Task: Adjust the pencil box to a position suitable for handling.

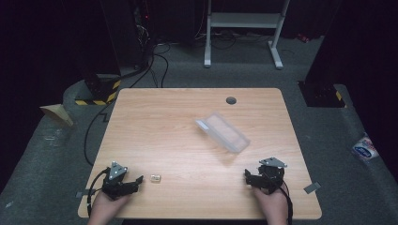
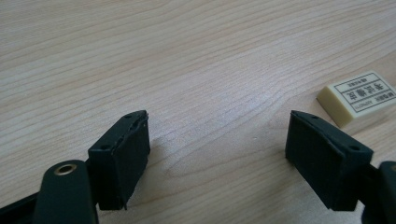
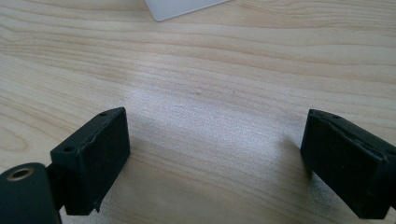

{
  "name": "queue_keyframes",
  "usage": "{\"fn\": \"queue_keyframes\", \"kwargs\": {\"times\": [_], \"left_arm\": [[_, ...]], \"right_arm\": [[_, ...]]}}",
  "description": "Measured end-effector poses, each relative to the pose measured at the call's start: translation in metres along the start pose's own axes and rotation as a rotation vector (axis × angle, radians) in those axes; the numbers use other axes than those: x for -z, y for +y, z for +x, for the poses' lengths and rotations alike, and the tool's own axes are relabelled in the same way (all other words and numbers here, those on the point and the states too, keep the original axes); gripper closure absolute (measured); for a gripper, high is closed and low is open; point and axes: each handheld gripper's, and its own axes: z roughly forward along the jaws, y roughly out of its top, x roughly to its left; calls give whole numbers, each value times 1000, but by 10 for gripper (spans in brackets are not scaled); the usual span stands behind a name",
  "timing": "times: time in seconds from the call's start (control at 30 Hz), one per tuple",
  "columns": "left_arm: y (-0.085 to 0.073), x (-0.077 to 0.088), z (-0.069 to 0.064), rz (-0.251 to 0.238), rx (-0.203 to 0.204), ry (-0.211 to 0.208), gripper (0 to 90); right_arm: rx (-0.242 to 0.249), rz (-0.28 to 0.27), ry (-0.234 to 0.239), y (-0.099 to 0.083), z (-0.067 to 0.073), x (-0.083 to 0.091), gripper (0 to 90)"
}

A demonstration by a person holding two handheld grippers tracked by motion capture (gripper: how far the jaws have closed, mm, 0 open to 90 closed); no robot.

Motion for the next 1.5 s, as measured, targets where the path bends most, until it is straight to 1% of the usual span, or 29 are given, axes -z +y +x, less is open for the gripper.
{"fn": "queue_keyframes", "kwargs": {"times": [0.13,0.27,0.37,0.5,0.57,1.17,1.27,1.3,1.33,1.37,1.4,1.43,1.5], "left_arm": [[1,-1,1,3,-5,-13,217],[2,-1,2,4,-12,-13,217],[1,-1,2,4,-14,-16,217],[1,-1,2,5,-14,-17,217],[1,-1,2,4,-13,-17,217],[2,-1,2,5,-11,-12,214],[2,-1,2,5,-11,-12,214],[2,-1,2,5,-11,-12,214],[2,-1,2,6,-13,-12,214],[2,-1,2,6,-13,-12,214],[2,-1,2,8,-16,-13,214],[2,-1,2,7,-16,-14,214],[2,-1,2,7,-11,-16,213]], "right_arm": [[-2,-4,2,-1,1,1,91],[5,-8,1,-2,0,2,100],[-2,-7,-1,-3,1,3,102],[-4,-7,-2,-3,1,3,106],[-3,-12,-6,-3,1,3,121],[-13,-17,-11,-3,1,4,143],[-8,-21,-12,-3,0,4,168],[-13,-23,-14,-4,0,5,182],[-12,-30,-14,-4,0,5,225],[-12,-30,-14,-4,0,5,225],[0,-37,-7,-4,0,5,268],[0,-37,-7,-4,0,5,268],[-10,-40,-15,-3,-2,6,321]]}}
